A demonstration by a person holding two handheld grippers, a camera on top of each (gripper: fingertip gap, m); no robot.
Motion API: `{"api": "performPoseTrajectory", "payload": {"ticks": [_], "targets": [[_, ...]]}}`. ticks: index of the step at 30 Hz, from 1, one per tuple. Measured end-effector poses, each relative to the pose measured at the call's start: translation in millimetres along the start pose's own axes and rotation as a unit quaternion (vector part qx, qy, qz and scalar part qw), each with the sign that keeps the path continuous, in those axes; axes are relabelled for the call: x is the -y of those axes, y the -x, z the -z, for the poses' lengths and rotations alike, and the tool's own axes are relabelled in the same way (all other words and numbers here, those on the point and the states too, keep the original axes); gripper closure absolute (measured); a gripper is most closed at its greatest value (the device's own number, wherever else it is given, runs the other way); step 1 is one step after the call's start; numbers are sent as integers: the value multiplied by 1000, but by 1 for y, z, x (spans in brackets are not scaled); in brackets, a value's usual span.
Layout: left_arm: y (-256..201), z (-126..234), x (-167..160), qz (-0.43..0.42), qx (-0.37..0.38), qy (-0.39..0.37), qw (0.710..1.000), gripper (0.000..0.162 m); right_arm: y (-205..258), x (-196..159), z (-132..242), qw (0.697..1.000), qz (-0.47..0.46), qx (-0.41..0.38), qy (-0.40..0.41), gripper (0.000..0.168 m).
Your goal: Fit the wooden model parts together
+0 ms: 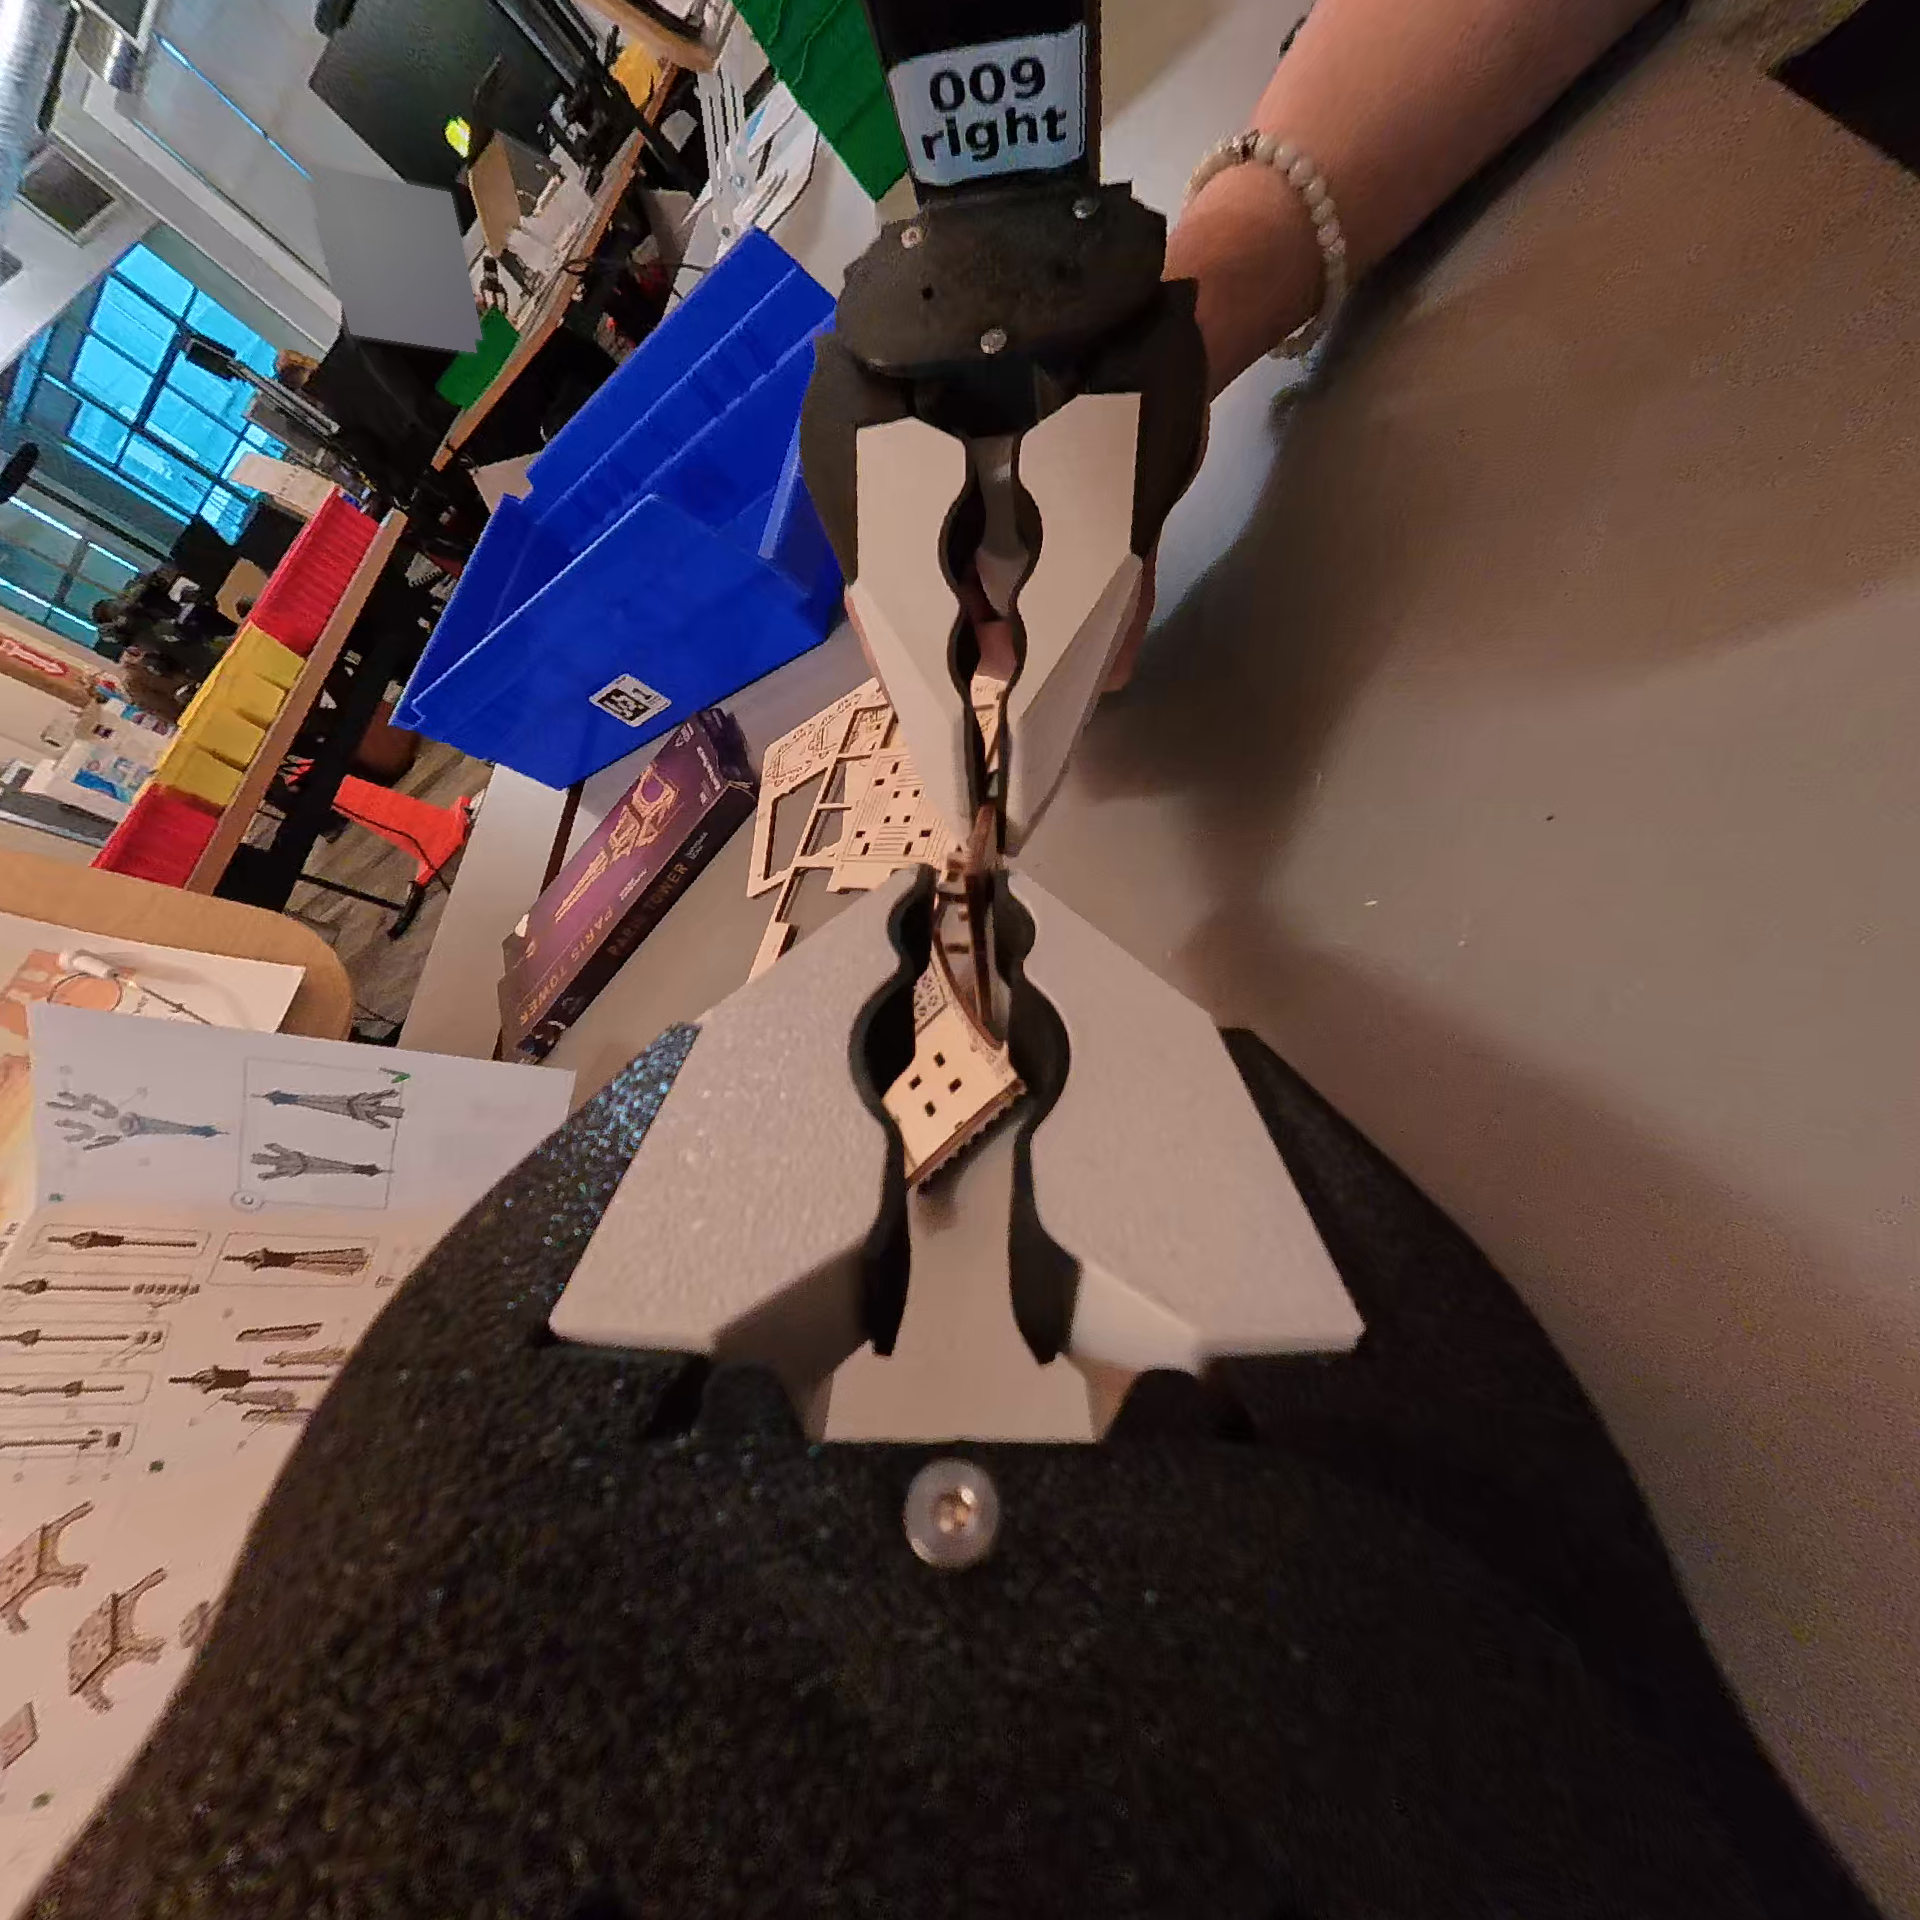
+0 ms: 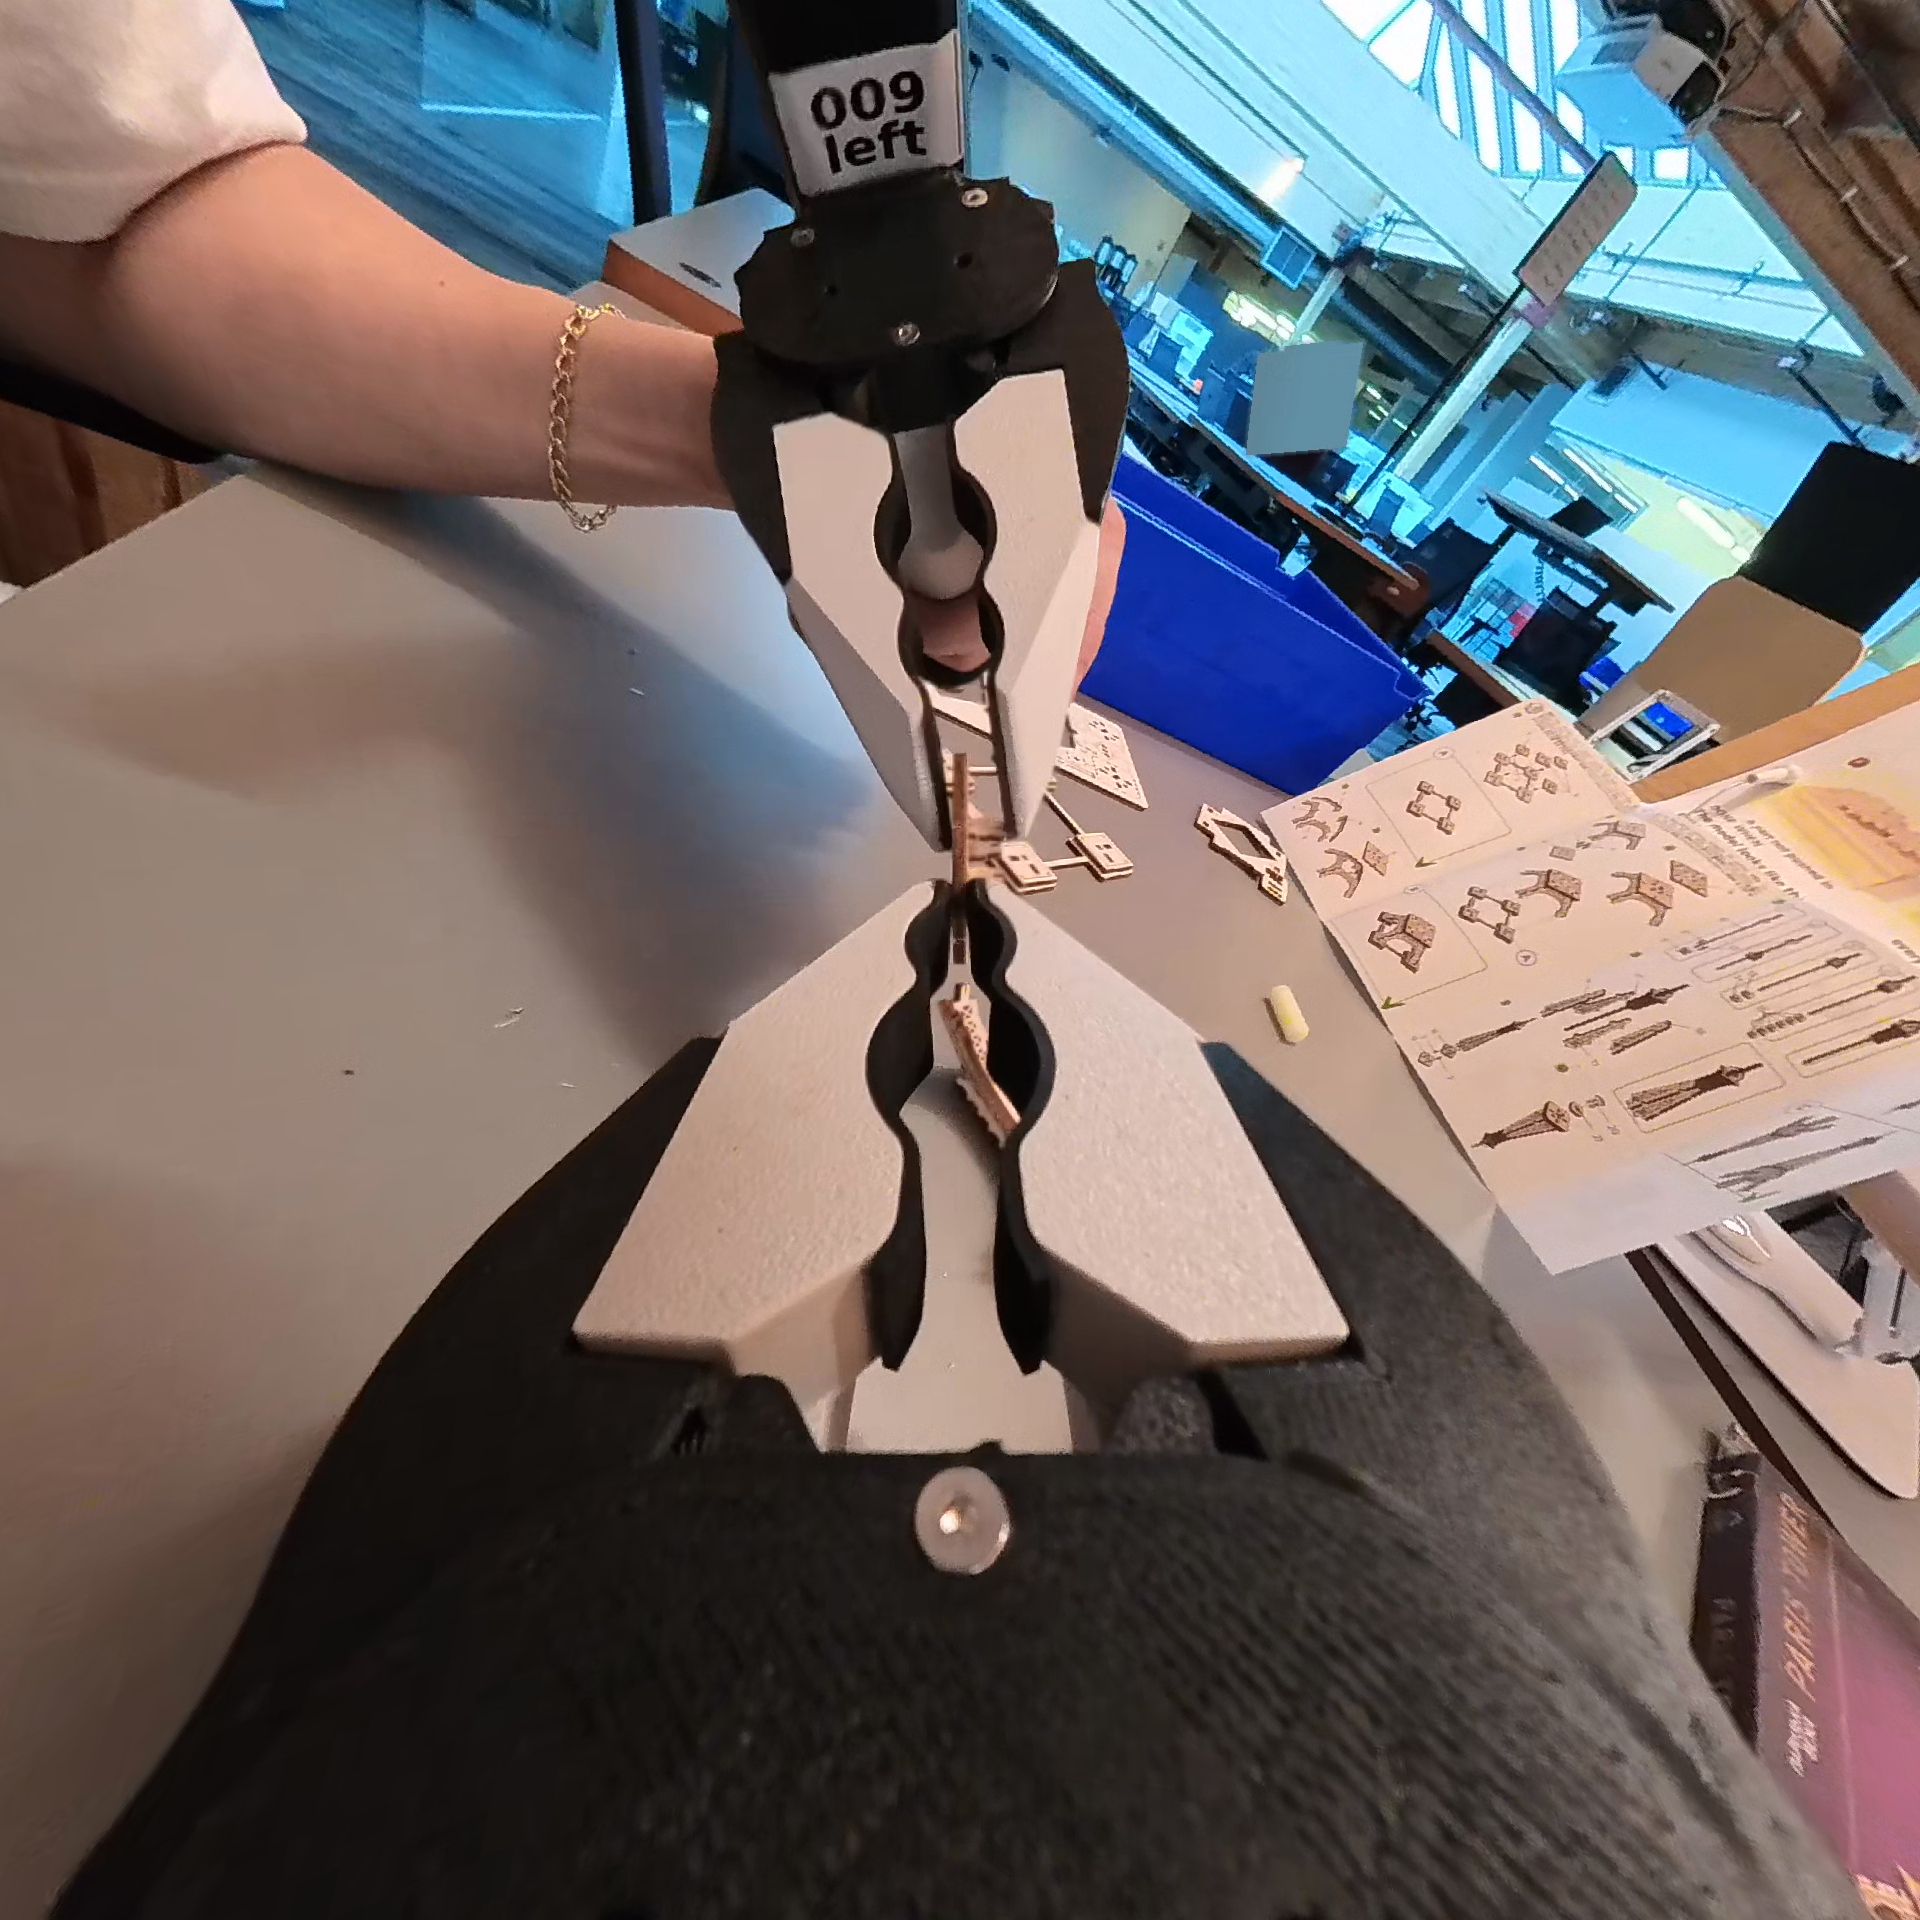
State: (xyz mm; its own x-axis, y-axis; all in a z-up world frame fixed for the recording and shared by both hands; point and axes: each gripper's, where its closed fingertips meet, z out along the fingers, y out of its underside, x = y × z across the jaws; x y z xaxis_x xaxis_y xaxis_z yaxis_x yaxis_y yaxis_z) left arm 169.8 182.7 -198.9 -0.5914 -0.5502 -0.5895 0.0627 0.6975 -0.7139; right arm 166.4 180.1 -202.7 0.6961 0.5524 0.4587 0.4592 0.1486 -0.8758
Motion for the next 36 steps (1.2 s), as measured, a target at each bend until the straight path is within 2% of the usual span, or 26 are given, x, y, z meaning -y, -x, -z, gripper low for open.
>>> {"api": "performPoseTrajectory", "payload": {"ticks": [3, 7, 10, 18, 36], "targets": [[-2, 0, 0, 9, -9, -2, 1000, 154, 1, 0, 0, 1000, 3, 3, 2, 168], [-6, -2, -4, 19, -22, 5, 1000, 146, 5, 1, -1, 1000, 15, 10, 1, 168], [-8, -2, -3, 19, -28, 2, 999, 154, 6, -2, -1, 999, 28, 13, 12, 168], [-9, -1, -4, 31, -41, 5, 999, 154, 8, -1, -2, 999, 34, 16, 13, 168], [-1, -2, -4, 30, -21, 17, 999, 154, 1, 0, -1, 1000, 28, -7, 9, 168]]}}
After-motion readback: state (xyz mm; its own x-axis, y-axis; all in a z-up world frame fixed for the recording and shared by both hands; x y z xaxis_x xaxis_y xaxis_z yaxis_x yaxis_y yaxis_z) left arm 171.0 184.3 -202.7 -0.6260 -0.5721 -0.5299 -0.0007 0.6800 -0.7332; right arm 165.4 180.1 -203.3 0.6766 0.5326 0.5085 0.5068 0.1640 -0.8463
